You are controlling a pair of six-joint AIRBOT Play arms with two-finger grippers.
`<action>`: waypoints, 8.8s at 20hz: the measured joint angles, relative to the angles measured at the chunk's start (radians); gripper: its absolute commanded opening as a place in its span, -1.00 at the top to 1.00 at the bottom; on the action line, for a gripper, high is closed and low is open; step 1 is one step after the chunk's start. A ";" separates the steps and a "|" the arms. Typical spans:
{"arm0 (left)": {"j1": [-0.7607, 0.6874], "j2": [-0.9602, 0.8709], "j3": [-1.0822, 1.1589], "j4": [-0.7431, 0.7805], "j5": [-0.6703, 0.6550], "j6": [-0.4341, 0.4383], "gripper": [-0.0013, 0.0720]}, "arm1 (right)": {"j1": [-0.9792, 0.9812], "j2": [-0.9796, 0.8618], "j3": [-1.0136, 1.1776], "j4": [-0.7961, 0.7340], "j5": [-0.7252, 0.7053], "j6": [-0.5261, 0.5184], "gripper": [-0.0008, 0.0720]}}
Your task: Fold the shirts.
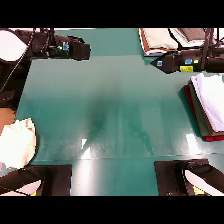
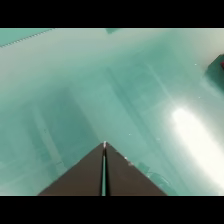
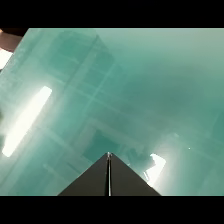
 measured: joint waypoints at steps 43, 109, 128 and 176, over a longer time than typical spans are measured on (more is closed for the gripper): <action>0.726 0.471 -1.006 0.494 -0.330 -0.079 0.90 | 0.002 0.003 0.000 -0.002 0.047 -0.016 0.93; 0.383 -0.229 -0.012 0.022 -0.236 0.070 0.90 | -0.218 -0.167 -0.344 -0.001 0.136 0.036 -0.32; 0.399 -0.153 -0.010 0.068 -0.247 0.080 0.90 | 0.098 -0.613 -0.004 0.054 -0.231 0.024 0.93; 0.681 -0.027 -0.461 -0.036 -0.262 0.131 -0.55 | -0.265 -0.555 0.526 -0.281 0.421 0.044 -0.26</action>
